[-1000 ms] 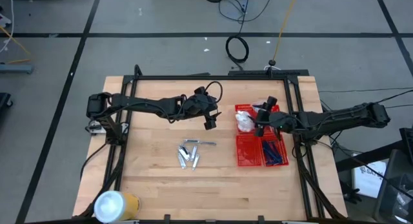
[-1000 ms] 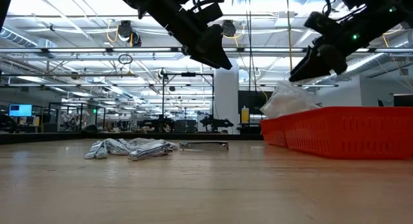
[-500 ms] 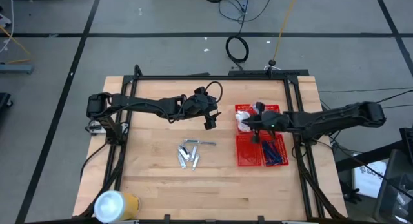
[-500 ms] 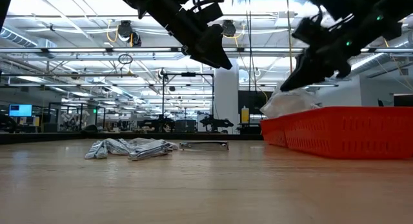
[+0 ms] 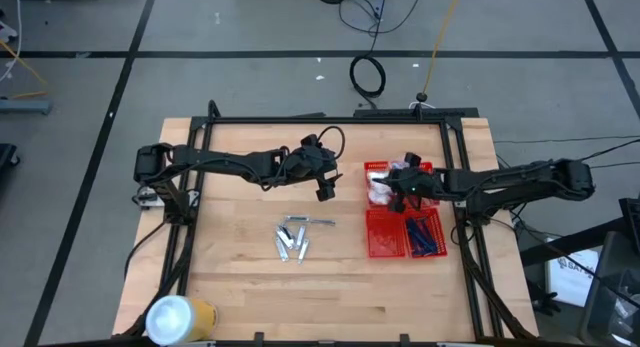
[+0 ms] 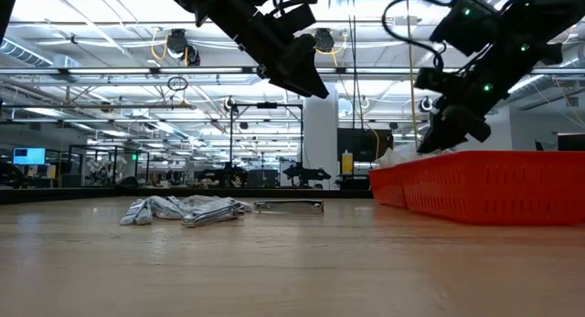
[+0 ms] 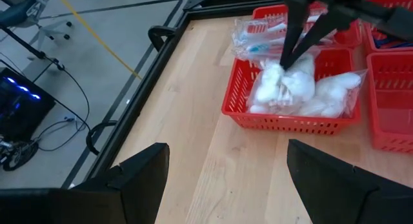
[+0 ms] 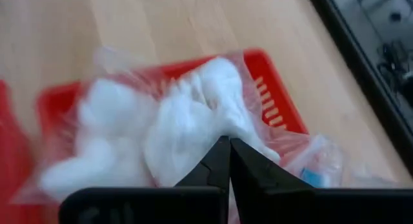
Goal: Pick & Place Travel size toiletries
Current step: Put the nail cutter into the bottom left red bin
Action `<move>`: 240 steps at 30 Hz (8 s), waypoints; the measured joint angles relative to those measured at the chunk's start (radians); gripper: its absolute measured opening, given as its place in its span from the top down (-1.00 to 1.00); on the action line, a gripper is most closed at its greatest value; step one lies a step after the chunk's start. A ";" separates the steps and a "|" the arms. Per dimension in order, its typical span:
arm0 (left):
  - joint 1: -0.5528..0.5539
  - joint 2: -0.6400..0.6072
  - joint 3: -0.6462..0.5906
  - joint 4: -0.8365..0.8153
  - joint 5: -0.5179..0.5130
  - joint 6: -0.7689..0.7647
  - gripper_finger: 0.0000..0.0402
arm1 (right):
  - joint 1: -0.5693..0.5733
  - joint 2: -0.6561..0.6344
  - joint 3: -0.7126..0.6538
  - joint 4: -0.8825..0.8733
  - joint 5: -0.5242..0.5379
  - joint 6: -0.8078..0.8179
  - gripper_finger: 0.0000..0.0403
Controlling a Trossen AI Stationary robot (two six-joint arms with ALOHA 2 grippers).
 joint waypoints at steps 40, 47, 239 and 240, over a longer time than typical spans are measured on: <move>-0.082 0.029 0.000 -0.441 0.313 -0.102 -0.53 | -0.053 -0.300 -0.017 0.205 -0.249 -0.036 0.97; -0.116 0.109 0.000 -0.304 0.316 -0.002 -0.53 | -0.043 -0.296 -0.137 0.509 -0.366 -0.064 0.89; -0.144 0.057 -0.156 -0.615 0.289 -0.264 -0.13 | 0.411 -0.048 0.063 0.179 -0.282 0.123 0.10; -0.148 0.057 -0.156 -0.621 0.286 -0.270 -0.12 | 0.406 -0.048 0.050 0.195 -0.282 0.133 0.10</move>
